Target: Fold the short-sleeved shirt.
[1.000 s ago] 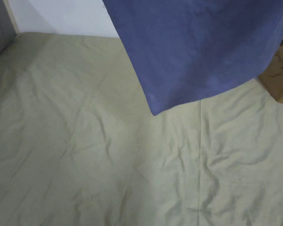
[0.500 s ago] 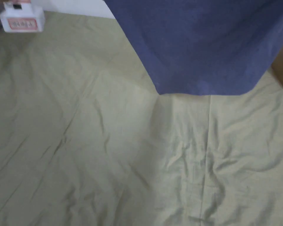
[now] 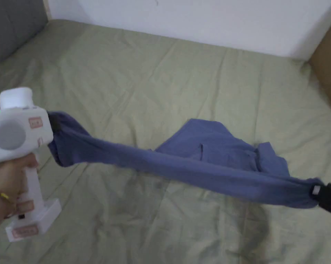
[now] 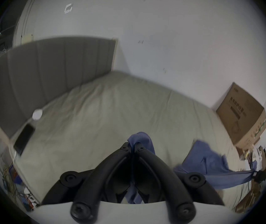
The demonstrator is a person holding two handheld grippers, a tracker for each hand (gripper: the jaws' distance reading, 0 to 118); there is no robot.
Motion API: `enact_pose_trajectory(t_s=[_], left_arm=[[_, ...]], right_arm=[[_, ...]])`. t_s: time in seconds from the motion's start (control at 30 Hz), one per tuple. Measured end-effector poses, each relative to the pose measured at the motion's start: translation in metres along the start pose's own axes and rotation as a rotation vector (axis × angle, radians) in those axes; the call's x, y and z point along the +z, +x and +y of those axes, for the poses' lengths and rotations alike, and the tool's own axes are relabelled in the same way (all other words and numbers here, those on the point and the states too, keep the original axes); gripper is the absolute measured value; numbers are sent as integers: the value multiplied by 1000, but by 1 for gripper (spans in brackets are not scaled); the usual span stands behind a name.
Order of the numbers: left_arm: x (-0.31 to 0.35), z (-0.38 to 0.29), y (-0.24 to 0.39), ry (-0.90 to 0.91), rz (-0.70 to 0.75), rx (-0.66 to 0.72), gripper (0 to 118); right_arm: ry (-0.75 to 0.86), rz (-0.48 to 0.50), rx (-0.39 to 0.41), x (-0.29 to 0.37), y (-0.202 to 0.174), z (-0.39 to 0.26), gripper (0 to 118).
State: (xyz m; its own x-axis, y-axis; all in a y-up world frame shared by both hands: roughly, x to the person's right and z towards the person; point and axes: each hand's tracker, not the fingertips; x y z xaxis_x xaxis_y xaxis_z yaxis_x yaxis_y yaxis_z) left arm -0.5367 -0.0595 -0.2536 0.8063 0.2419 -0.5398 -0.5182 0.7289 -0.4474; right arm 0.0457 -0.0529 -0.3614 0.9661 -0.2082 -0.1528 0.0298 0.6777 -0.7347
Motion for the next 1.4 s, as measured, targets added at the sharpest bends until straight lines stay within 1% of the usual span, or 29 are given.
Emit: enact_pose_trajectory(t_s=[0.1,0.2,0.23,0.3,0.33,0.37,0.4,0.43,0.47,0.5,0.53,0.63,0.7,0.77,0.83,0.9,1.03,1.07,1.1,1.13,1.17,1.2,1.23,1.27,1.3,1.37,1.4], left_arm=[[7,-52,-18,-79,54,-41,2],[13,-92,-30,-140,105,-73,2],[17,-100,-32,-164,109,-78,2],[23,-112,-35,-203,112,-97,2],[26,-114,-37,-202,113,-100,4],[29,-112,-38,-205,118,-100,11],[32,-110,-39,-207,133,-99,37],[36,-105,-40,-198,143,-92,68],[43,-99,-41,-157,153,-70,98],[51,-91,-41,-101,154,-54,112],[61,-81,-39,-42,136,-39,112],[85,-54,-22,58,76,-40,112],[103,-41,-2,151,45,-82,112],[119,-36,22,261,2,-153,112],[132,-35,46,324,-23,-214,112],[140,-39,66,366,-65,-246,112],[146,-50,91,377,-130,-294,111],[146,-53,95,374,-134,-297,109],[146,-56,97,372,-139,-298,106],[146,-59,98,368,-141,-302,104],[143,-63,98,367,-142,-305,104],[143,-66,97,367,-140,-307,94],[142,-70,96,365,-137,-309,78],[140,-74,94,360,-133,-311,60],[138,-77,92,352,-134,-314,39],[137,-83,88,337,-132,-326,7],[136,-86,86,334,-133,-328,0]], right_arm=[[-86,-21,37,4,-1,-57,7],[-132,-22,23,8,-2,-94,7],[-144,-21,13,9,-3,-101,7],[-163,-28,16,10,1,-106,8],[-156,-26,19,13,1,-109,8],[-154,-37,33,17,-1,-108,12],[-160,-63,58,18,2,-105,30],[-144,-81,90,22,2,-102,55],[-116,-98,115,29,1,-98,85],[-78,-119,131,36,-1,-92,108],[-21,-135,148,48,-6,-85,113],[129,-153,199,81,-22,-57,113],[257,-166,226,100,-34,-41,113],[373,-179,246,116,-52,-28,115],[460,-167,258,124,-67,-21,118],[522,-127,256,133,-82,-17,118],[575,-66,207,136,-101,-18,118],[572,-60,208,132,-103,-20,118],[568,-60,207,131,-105,-21,114],[566,-54,205,129,-107,-24,114],[567,-42,205,129,-108,-27,111],[563,-37,205,126,-108,-29,99],[555,-39,203,122,-108,-30,72],[538,-45,200,119,-108,-31,43],[530,-49,194,116,-108,-33,12],[513,-31,168,110,-101,-35,6],[511,-30,157,108,-101,-37,0]])
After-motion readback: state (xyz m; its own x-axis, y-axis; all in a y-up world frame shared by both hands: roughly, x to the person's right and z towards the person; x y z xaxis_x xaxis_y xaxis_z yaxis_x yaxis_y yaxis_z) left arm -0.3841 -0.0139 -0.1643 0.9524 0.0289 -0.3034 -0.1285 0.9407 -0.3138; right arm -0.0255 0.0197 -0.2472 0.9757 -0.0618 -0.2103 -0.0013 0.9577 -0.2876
